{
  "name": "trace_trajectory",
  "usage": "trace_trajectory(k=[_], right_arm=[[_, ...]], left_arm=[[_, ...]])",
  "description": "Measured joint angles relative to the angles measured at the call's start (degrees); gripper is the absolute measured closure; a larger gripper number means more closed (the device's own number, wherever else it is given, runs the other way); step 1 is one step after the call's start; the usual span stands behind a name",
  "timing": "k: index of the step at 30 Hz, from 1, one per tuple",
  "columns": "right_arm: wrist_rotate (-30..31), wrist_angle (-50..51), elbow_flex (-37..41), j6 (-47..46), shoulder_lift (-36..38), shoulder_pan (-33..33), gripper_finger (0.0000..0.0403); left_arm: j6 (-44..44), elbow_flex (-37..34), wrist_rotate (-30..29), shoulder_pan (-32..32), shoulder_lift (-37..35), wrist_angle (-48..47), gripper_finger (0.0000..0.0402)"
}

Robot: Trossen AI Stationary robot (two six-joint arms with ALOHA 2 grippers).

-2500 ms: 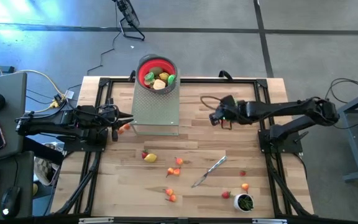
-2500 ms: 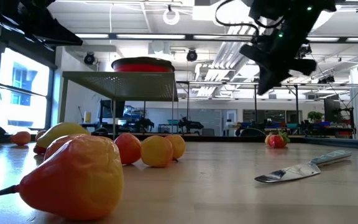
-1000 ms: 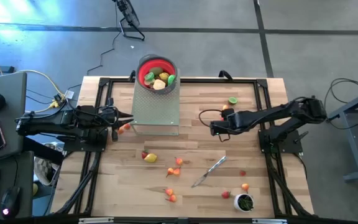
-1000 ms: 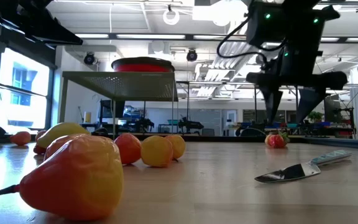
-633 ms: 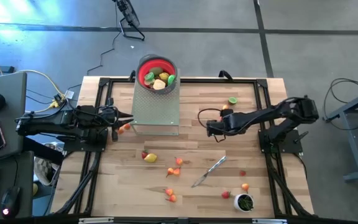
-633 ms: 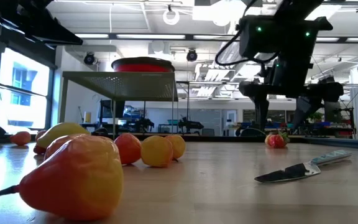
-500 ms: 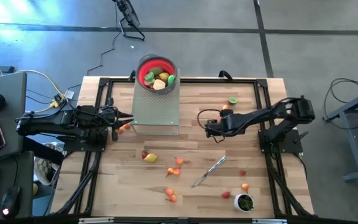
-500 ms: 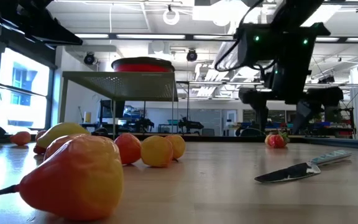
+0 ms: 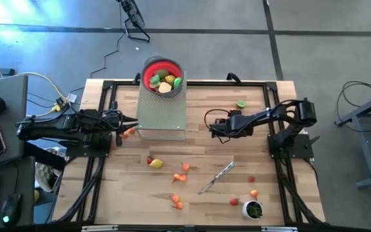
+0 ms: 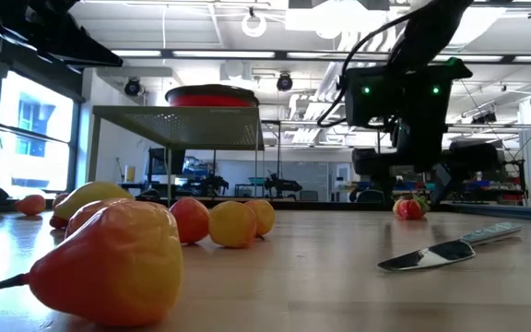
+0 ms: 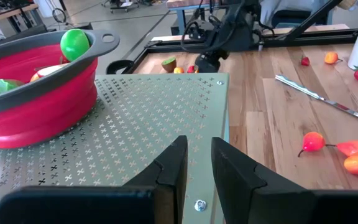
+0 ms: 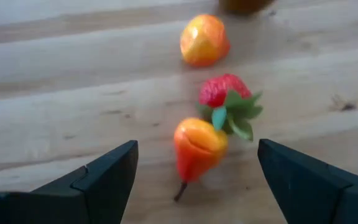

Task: Pick & Place Fruit
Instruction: Put the orange pear into the red strainer on the shelf

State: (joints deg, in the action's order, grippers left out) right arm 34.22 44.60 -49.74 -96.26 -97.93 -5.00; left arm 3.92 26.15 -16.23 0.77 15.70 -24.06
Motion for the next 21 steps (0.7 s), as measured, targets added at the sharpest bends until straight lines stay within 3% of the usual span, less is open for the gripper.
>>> trace_trajectory(k=[21], right_arm=[[-4.01,-10.37,5.49,3.06,0.37,-3.30,0.0086]], left_arm=[[0.15,0.00,0.00,0.00,0.00,-0.06,0.0334]])
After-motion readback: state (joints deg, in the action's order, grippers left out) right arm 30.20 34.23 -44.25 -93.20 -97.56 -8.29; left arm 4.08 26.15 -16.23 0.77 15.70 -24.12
